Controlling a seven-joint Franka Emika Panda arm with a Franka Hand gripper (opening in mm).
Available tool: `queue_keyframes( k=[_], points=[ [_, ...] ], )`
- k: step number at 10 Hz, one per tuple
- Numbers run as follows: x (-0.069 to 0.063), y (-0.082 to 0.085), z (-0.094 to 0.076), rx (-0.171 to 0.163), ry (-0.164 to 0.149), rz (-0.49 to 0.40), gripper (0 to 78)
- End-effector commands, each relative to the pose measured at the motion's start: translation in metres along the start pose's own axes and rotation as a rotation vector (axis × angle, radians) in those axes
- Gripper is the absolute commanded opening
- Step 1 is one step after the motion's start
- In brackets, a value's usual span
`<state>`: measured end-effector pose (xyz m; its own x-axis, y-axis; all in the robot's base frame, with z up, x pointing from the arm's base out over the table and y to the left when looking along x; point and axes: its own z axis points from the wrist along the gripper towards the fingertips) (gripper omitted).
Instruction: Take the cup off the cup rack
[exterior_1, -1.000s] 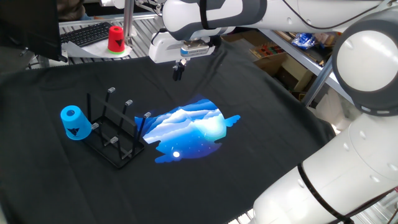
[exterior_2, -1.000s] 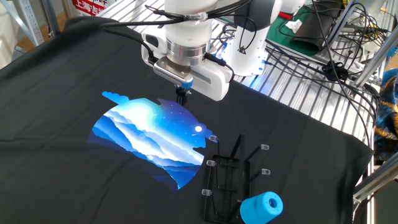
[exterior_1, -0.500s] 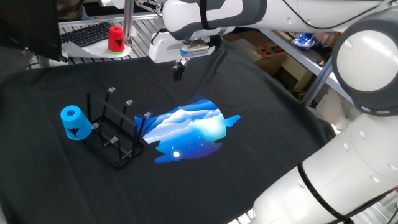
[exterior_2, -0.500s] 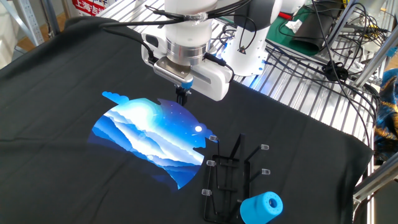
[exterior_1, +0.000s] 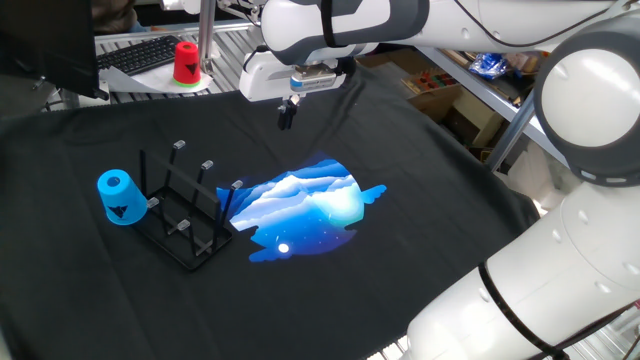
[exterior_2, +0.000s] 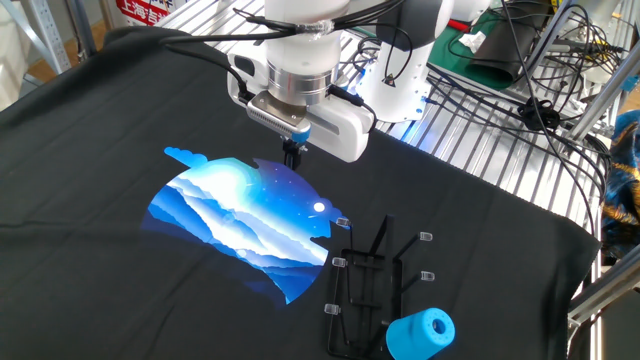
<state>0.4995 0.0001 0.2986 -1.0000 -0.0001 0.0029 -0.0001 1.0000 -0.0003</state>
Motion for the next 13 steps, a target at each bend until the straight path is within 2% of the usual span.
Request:
queue_keyframes(
  k=[1, 2, 4, 5, 6, 9, 10, 11, 12, 13],
  points=[
    [0.000, 0.000, 0.000, -0.017, 0.088, 0.251, 0.0],
    [0.000, 0.000, 0.000, 0.034, 0.084, 0.246, 0.0],
    [0.000, 0.000, 0.000, 0.023, 0.088, 0.246, 0.0],
    [0.000, 0.001, 0.000, 0.002, 0.090, 0.253, 0.0],
    [0.000, 0.007, -0.003, -0.010, 0.092, 0.265, 0.0],
    [0.003, 0.033, -0.017, 0.001, 0.098, 0.306, 0.0],
    [0.004, 0.035, -0.018, 0.000, 0.096, 0.310, 0.0],
    [0.005, 0.044, -0.026, -0.011, 0.101, 0.308, 0.0],
    [0.005, 0.045, -0.026, -0.011, 0.102, 0.308, 0.0],
    [0.007, 0.049, -0.028, -0.020, 0.114, 0.304, 0.0]
  ],
)
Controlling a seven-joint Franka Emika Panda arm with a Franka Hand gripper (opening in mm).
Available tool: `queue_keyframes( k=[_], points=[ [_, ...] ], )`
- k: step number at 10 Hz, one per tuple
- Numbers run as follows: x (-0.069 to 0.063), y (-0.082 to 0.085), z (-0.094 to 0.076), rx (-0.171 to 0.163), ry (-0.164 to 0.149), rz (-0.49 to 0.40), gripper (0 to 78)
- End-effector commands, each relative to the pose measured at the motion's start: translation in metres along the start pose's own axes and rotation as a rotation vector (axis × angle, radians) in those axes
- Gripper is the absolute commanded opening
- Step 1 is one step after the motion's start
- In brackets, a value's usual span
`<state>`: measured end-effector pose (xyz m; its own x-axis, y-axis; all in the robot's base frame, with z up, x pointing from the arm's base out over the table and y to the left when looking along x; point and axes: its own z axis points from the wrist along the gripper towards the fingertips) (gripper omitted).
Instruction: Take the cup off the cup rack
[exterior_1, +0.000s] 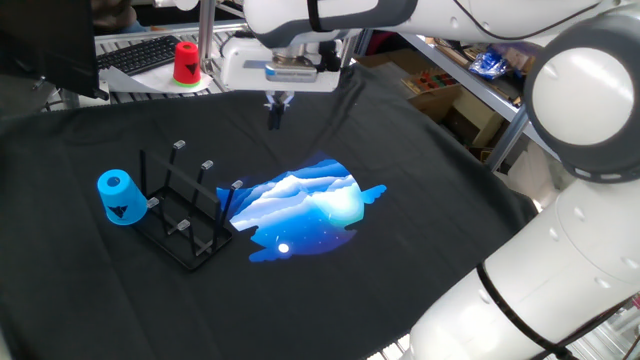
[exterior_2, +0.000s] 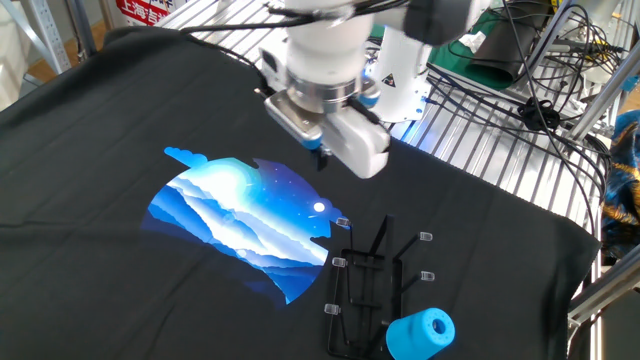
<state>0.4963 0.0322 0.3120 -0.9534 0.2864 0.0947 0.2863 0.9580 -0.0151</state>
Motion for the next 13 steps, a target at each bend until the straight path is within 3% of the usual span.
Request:
queue_keyframes(
  k=[1, 5, 7, 8, 13],
  points=[
    [0.0094, 0.0149, -0.0135, -0.015, 0.021, 0.012, 0.0],
    [0.0094, 0.0148, -0.0135, -0.007, 0.011, 0.012, 0.0],
    [0.0094, 0.0148, -0.0135, -0.028, -0.027, 0.000, 0.0],
    [0.0094, 0.0148, -0.0135, -0.033, -0.032, 0.001, 0.0],
    [0.0094, 0.0148, -0.0135, -0.091, -0.022, 0.027, 0.0]
  ],
)
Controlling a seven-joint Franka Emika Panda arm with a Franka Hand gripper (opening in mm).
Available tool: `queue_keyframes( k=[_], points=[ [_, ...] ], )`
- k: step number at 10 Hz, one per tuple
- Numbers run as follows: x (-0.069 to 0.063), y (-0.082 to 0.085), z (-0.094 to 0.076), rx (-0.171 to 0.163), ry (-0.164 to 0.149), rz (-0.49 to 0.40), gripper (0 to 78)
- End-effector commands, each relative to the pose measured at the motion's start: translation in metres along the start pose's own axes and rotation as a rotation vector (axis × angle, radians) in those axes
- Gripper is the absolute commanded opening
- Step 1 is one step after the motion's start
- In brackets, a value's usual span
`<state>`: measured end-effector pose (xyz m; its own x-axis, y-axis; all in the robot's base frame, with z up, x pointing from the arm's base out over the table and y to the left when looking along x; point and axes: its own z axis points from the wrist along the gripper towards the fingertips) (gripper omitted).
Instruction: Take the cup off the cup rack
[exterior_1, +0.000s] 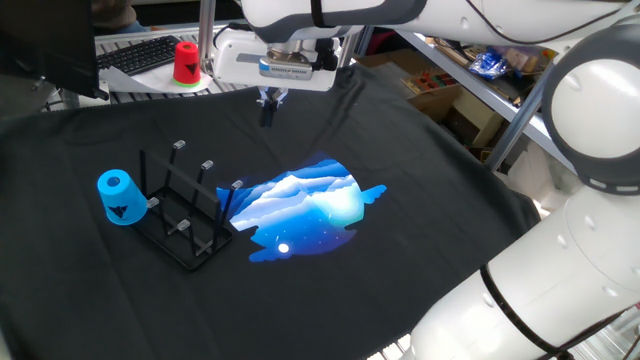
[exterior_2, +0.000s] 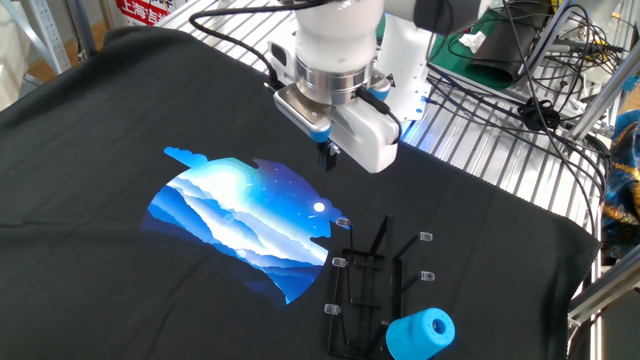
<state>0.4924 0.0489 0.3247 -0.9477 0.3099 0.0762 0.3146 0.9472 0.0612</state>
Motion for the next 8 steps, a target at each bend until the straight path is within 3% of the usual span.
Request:
queue_keyframes(
  k=[1, 3, 8],
  points=[
    [-0.0004, 0.0002, -0.0014, -0.012, -0.003, 0.003, 0.0],
    [-0.0004, 0.0002, -0.0014, -0.008, -0.002, 0.049, 0.0],
    [-0.0004, 0.0002, -0.0014, -0.013, 0.011, 0.042, 0.0]
  ],
)
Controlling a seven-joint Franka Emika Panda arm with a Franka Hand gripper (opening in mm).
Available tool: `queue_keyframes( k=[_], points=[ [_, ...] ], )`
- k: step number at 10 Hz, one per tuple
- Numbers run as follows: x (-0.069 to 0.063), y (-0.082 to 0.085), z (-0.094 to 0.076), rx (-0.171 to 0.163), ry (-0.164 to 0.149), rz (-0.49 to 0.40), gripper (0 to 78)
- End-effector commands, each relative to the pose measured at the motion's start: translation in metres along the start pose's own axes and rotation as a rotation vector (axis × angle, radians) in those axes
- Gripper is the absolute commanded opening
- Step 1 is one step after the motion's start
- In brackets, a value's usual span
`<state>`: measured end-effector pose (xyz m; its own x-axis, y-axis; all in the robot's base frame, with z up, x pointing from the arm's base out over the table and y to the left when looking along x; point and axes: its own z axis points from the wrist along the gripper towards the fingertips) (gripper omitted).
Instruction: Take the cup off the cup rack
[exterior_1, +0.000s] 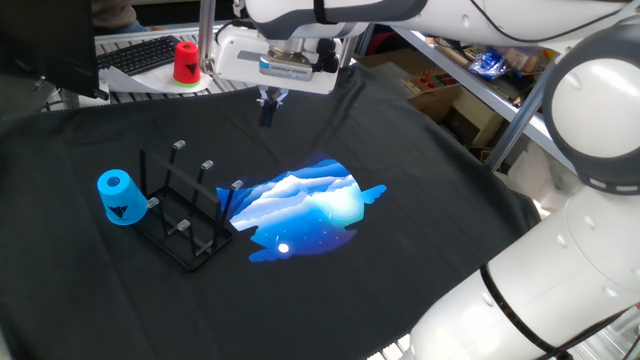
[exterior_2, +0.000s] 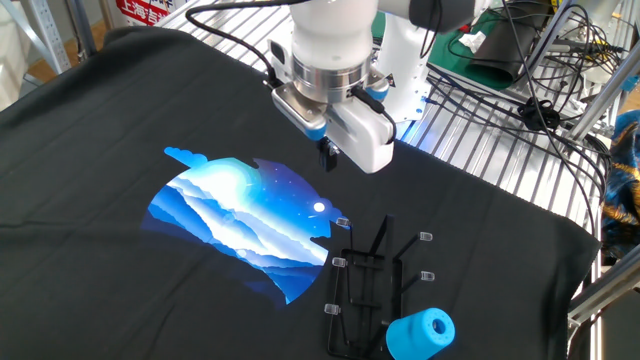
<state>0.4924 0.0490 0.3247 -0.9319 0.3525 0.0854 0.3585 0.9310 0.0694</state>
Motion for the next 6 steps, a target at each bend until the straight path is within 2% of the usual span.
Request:
queue_keyframes(
  k=[1, 2, 4, 6],
  points=[
    [0.000, 0.000, -0.001, 0.000, 0.013, -0.006, 0.0],
    [0.000, 0.000, -0.001, 0.005, 0.026, -0.008, 0.0],
    [0.000, 0.002, -0.001, 0.006, 0.029, 0.003, 0.0],
    [0.006, 0.017, 0.002, 0.008, 0.031, 0.028, 0.0]
  ],
)
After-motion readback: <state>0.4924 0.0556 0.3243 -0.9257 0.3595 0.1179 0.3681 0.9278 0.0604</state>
